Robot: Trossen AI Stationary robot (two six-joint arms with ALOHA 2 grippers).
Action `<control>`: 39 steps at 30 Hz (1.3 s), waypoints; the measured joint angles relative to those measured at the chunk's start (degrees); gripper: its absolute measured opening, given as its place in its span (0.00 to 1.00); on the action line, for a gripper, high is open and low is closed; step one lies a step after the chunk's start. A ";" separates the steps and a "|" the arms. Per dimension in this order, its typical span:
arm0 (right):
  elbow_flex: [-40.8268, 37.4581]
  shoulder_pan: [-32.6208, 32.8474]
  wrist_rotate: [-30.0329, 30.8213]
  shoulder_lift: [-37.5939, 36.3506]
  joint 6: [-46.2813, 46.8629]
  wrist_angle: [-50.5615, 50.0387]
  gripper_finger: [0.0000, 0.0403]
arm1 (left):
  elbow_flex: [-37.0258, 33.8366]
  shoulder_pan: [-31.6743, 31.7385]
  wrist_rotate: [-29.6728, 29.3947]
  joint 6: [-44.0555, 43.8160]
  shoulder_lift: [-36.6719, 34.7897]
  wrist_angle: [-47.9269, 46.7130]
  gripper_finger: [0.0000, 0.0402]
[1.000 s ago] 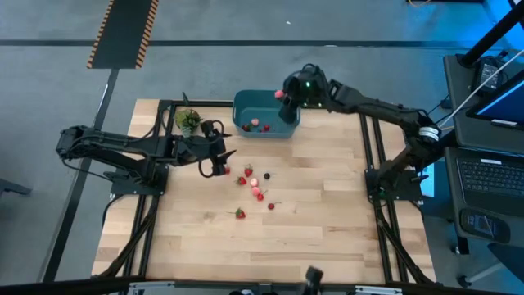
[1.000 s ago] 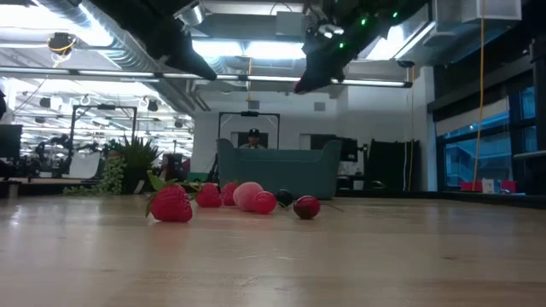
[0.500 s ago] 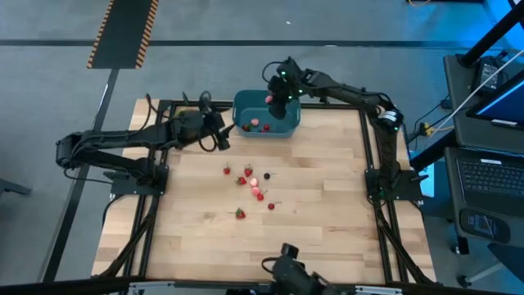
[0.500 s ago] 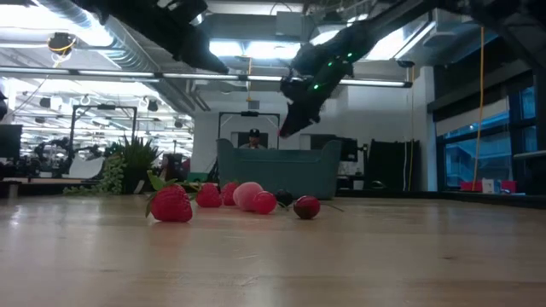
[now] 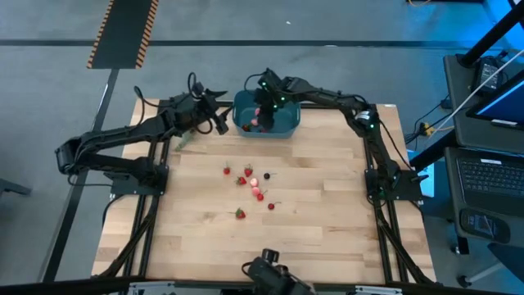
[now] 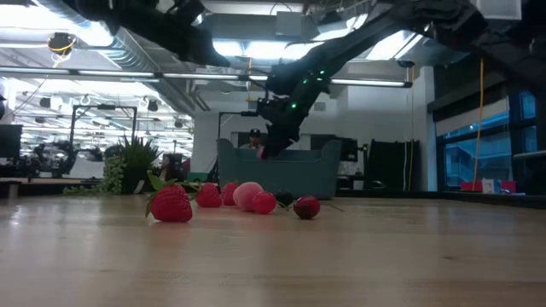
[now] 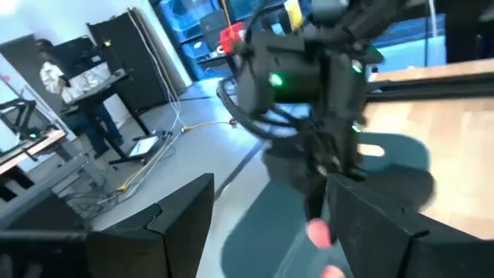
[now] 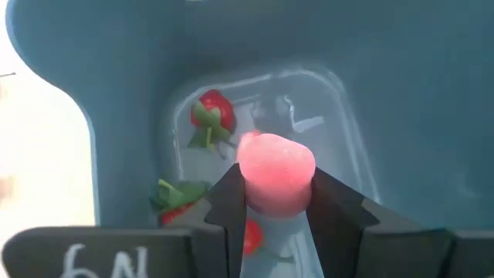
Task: Pick and placing Produce into tupperware
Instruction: Put the peach into the blue bin
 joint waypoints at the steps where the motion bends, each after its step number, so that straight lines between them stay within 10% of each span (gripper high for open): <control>1: 1.11 0.26 0.02 0.71 -0.04 -0.65 0.29 | 0.00 0.64 0.08 0.06 0.00 0.00 0.61; 39: 12.99 0.40 4.01 11.47 3.40 -10.56 0.29 | 0.00 5.94 0.15 1.94 0.00 -0.44 0.61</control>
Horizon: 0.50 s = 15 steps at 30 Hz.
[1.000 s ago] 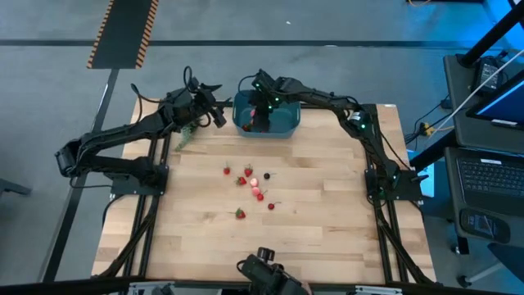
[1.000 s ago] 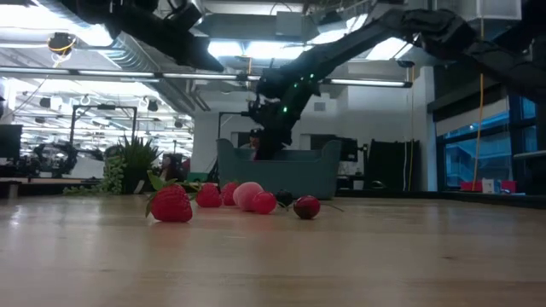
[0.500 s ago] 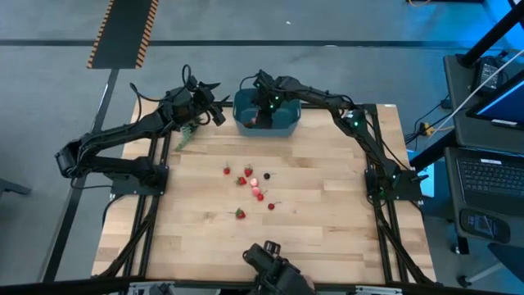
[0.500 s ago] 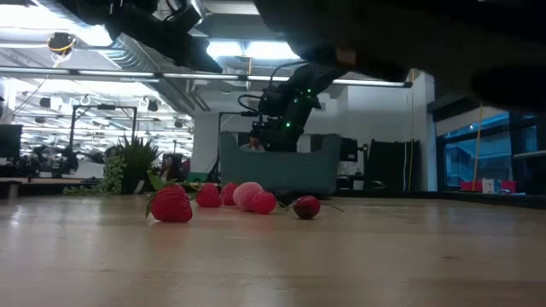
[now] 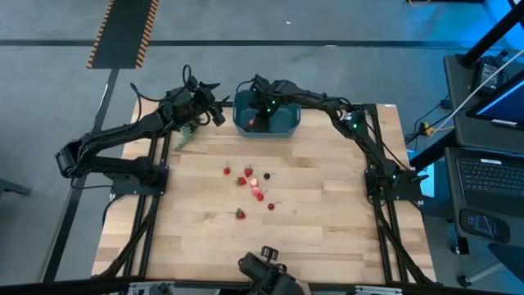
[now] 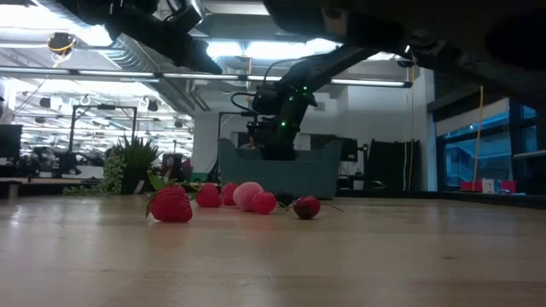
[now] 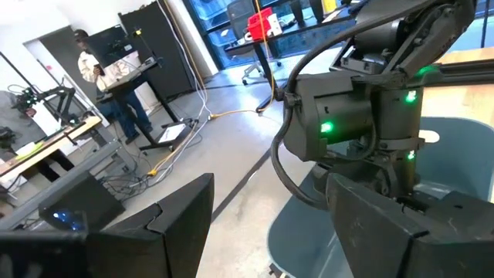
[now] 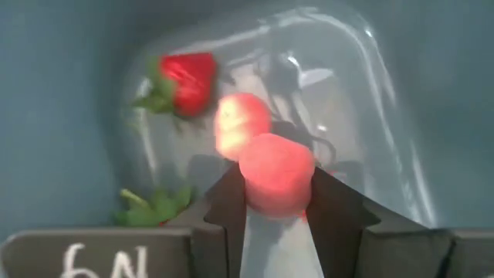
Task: Pick and placing Produce into tupperware
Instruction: Put the peach into the blue bin
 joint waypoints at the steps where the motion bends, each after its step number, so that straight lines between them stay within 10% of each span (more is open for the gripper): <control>1: 0.00 0.14 1.01 0.00 0.30 -0.01 0.29 | 0.00 0.00 0.00 0.01 0.00 -0.12 0.61; 15: -0.02 1.69 5.74 0.00 1.30 -2.62 0.29 | 0.00 0.00 -0.02 1.29 0.00 -0.16 0.61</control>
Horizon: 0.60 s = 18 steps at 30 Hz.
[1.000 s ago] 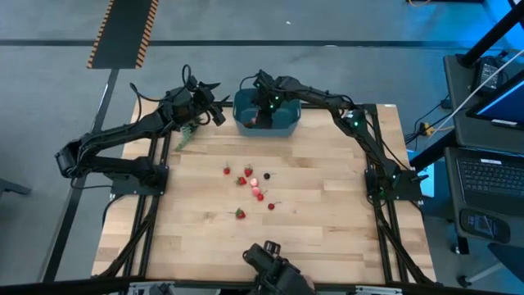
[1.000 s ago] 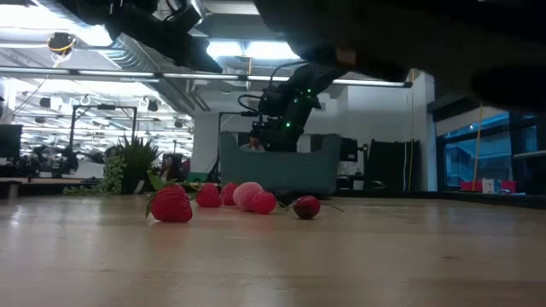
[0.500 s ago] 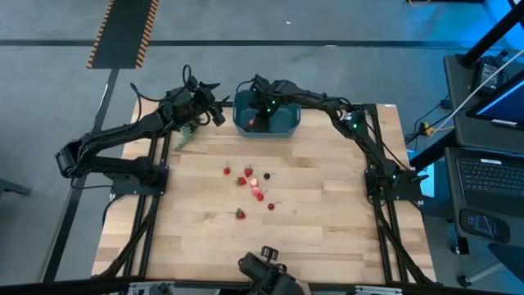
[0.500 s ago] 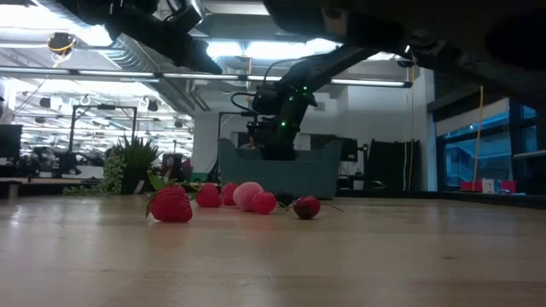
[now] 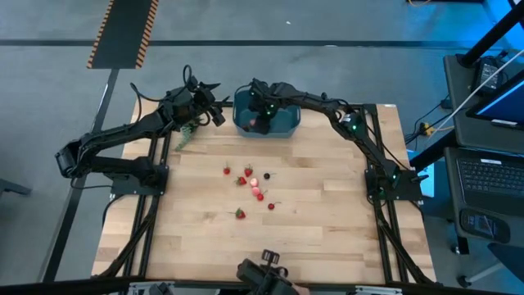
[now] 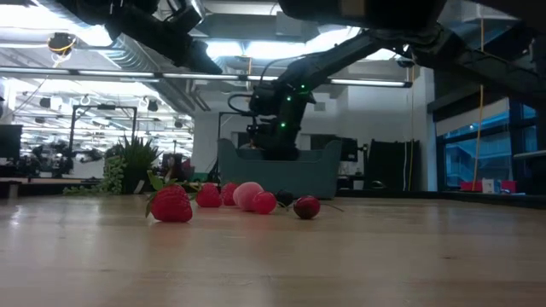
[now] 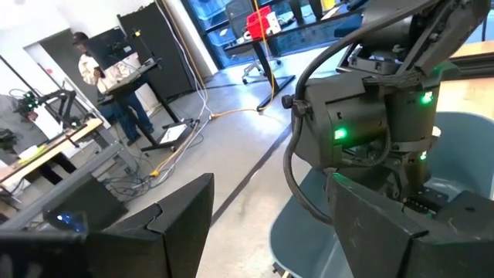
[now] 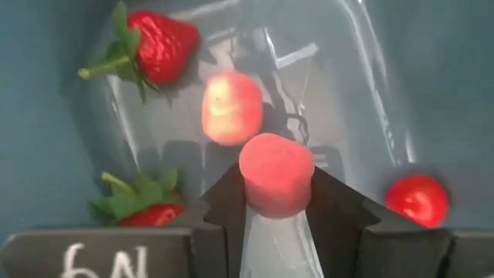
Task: Pick and placing Produce into tupperware
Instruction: Put the peach into the blue bin, then put the strawberry into the blue bin
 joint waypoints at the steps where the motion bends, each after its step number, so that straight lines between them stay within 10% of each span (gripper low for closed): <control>1: 0.00 0.02 0.00 0.00 -0.02 -0.34 0.29 | 0.00 0.00 0.00 0.15 0.00 0.00 0.61; 18: 0.00 0.47 -0.02 0.00 -0.06 -1.11 0.47 | -0.02 0.00 0.00 0.15 0.00 -0.02 0.61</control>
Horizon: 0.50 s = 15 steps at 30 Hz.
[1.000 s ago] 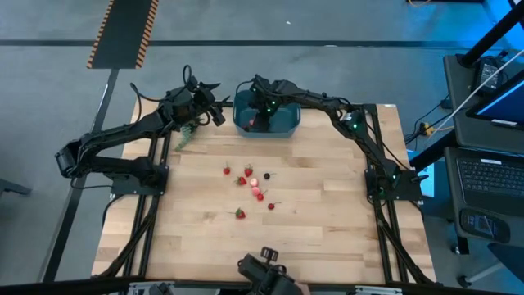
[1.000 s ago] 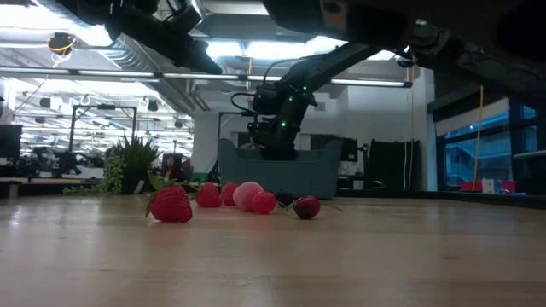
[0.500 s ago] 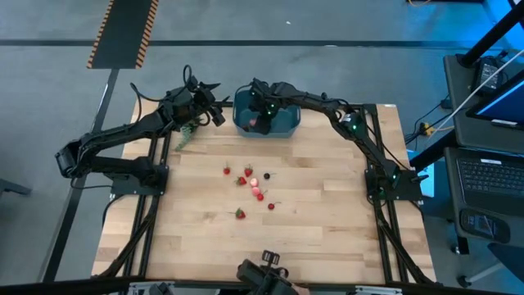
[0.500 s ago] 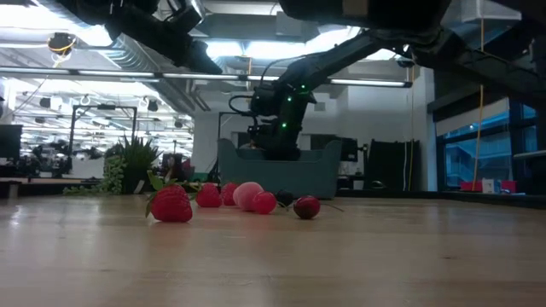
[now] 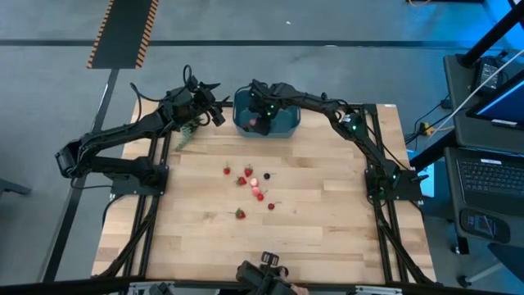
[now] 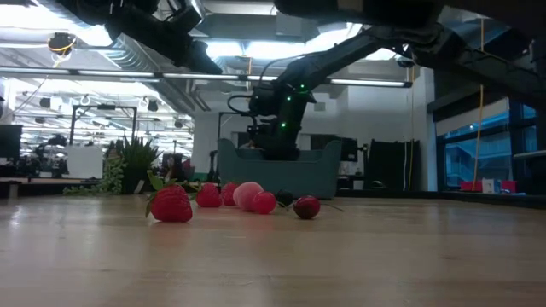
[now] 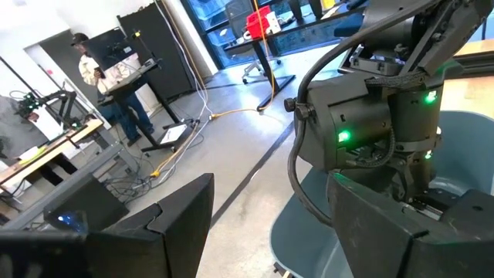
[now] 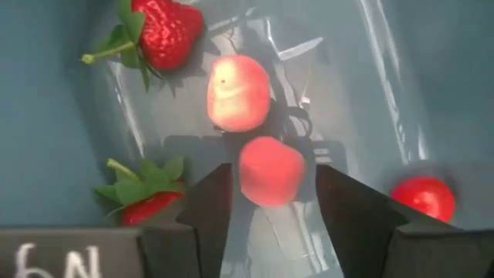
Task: Pick and placing Produce into tupperware
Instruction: Put the strawberry into the blue bin
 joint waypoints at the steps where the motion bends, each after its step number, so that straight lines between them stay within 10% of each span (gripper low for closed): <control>1: -0.02 0.11 0.00 0.00 -0.03 0.12 0.48 | 0.00 0.00 0.00 0.00 0.00 0.00 0.61; 15: 0.42 0.12 0.06 -5.16 -1.59 0.47 0.49 | -0.02 -0.02 -0.02 -0.02 0.00 -0.03 0.61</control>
